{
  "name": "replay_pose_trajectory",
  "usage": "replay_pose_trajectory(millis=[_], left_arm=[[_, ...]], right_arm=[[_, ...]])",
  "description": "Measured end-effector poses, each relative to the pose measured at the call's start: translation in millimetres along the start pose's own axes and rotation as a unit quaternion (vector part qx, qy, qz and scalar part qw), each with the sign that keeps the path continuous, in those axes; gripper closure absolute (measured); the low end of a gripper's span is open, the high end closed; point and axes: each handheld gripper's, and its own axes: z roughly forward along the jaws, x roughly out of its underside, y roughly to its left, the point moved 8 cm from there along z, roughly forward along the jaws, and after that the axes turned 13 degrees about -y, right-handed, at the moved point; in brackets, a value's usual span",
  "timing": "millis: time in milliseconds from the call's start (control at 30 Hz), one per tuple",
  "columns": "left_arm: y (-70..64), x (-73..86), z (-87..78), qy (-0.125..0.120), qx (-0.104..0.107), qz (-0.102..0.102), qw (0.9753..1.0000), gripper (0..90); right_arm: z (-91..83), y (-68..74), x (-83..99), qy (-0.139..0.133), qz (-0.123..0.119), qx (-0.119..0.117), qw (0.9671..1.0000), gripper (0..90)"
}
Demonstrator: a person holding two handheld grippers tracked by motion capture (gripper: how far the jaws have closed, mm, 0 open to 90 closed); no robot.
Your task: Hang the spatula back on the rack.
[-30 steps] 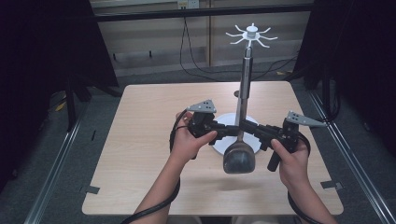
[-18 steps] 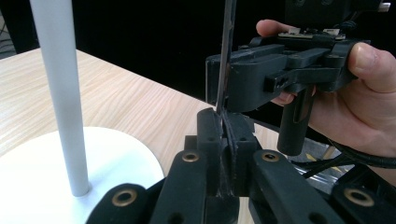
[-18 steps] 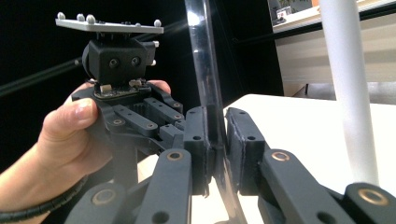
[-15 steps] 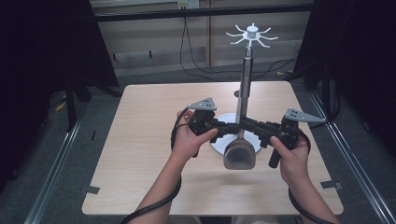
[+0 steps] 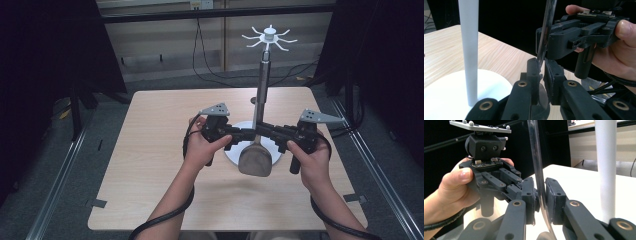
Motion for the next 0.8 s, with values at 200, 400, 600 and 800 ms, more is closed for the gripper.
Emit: replay_pose_trajectory(millis=[200,400,600,800], left_arm=[[1.7,-1.1,1.3,-0.008,0.001,-0.005,1.0000,80.1],[3.7,-2.5,3.1,-0.008,-0.001,-0.004,1.0000,78.1],[6.9,-0.9,4.7,-0.005,-0.004,-0.004,1.0000,76.8],[6.1,1.5,4.9,-0.002,0.000,-0.004,1.0000,75.1]], right_arm=[[2.3,-3.7,-2.6,0.011,-0.002,0.007,0.9999,75.8],[3.8,-5.4,-4.8,0.011,-0.002,0.009,0.9999,77.5],[6.4,-6.2,-3.9,0.017,-0.003,0.014,0.9998,75.7],[4.6,-8.8,-2.0,0.021,-0.001,0.020,0.9996,74.1]])
